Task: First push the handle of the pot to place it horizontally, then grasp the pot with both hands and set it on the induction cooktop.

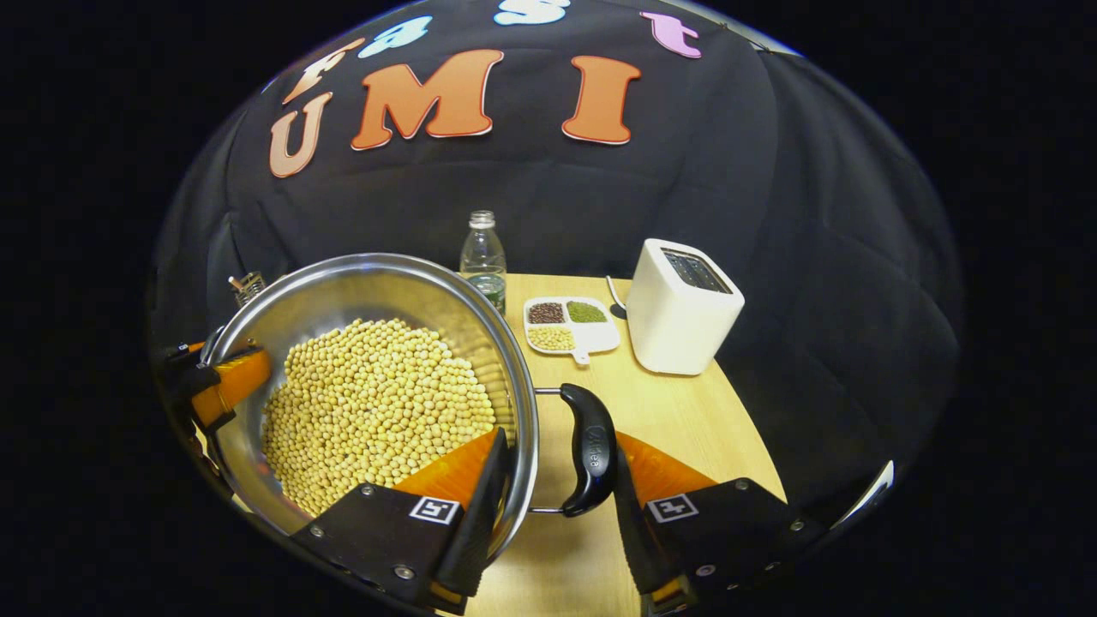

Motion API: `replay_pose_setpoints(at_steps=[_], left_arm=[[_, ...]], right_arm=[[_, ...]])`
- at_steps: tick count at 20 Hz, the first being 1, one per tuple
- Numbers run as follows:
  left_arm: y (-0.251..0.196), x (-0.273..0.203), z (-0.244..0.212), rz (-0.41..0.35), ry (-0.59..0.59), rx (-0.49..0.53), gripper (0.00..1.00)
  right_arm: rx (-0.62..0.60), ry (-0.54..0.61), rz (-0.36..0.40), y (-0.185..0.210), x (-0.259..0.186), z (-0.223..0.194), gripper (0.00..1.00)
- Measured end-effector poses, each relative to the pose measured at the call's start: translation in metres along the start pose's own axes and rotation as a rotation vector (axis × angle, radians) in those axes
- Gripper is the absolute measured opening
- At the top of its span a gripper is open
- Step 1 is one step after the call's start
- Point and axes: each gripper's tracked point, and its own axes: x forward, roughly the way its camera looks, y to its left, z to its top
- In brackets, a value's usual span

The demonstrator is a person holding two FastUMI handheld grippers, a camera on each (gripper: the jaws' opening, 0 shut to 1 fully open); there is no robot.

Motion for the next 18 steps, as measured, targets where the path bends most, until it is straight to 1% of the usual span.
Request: replay_pose_setpoints(at_steps=[2,3,4,5,6,7,8,9,10,11,15,16,17,18], left_arm=[[0.017,-0.009,0.002,0.014,-0.010,-0.012,0.71],[0.026,-0.013,0.003,0.022,-0.014,-0.018,0.71],[0.036,-0.017,0.005,0.031,-0.017,-0.024,0.71],[0.045,-0.022,0.007,0.041,-0.024,-0.028,0.72],[0.054,-0.026,0.010,0.050,-0.032,-0.029,0.71],[0.064,-0.030,0.011,0.060,-0.037,-0.030,0.74],[0.073,-0.033,0.012,0.070,-0.040,-0.032,0.74],[0.084,-0.039,0.012,0.079,-0.042,-0.036,0.77],[0.094,-0.042,0.013,0.088,-0.043,-0.043,0.74],[0.104,-0.044,0.013,0.097,-0.042,-0.049,0.74],[0.141,-0.049,0.008,0.133,-0.039,-0.059,0.74],[0.149,-0.048,0.006,0.140,-0.037,-0.061,0.74],[0.158,-0.049,0.005,0.148,-0.034,-0.063,0.77],[0.165,-0.048,0.004,0.154,-0.031,-0.063,0.74]], right_arm=[[-0.001,-0.020,0.011,0.014,-0.010,0.005,0.65],[-0.006,-0.025,0.015,0.021,-0.015,0.007,0.65],[-0.010,-0.034,0.020,0.026,-0.018,0.010,0.60],[-0.013,-0.037,0.027,0.032,-0.022,0.011,0.65],[-0.014,-0.047,0.036,0.042,-0.026,0.015,0.65],[-0.016,-0.050,0.044,0.052,-0.029,0.017,0.65],[-0.023,-0.055,0.052,0.062,-0.032,0.021,0.60],[-0.030,-0.060,0.060,0.071,-0.033,0.024,0.60],[-0.035,-0.066,0.068,0.081,-0.034,0.028,0.60],[-0.039,-0.068,0.076,0.090,-0.035,0.029,0.65],[-0.044,-0.068,0.106,0.126,-0.038,0.032,0.65],[-0.046,-0.066,0.112,0.133,-0.037,0.030,0.60],[-0.050,-0.064,0.119,0.139,-0.035,0.031,0.65],[-0.055,-0.063,0.124,0.146,-0.033,0.031,0.65]])
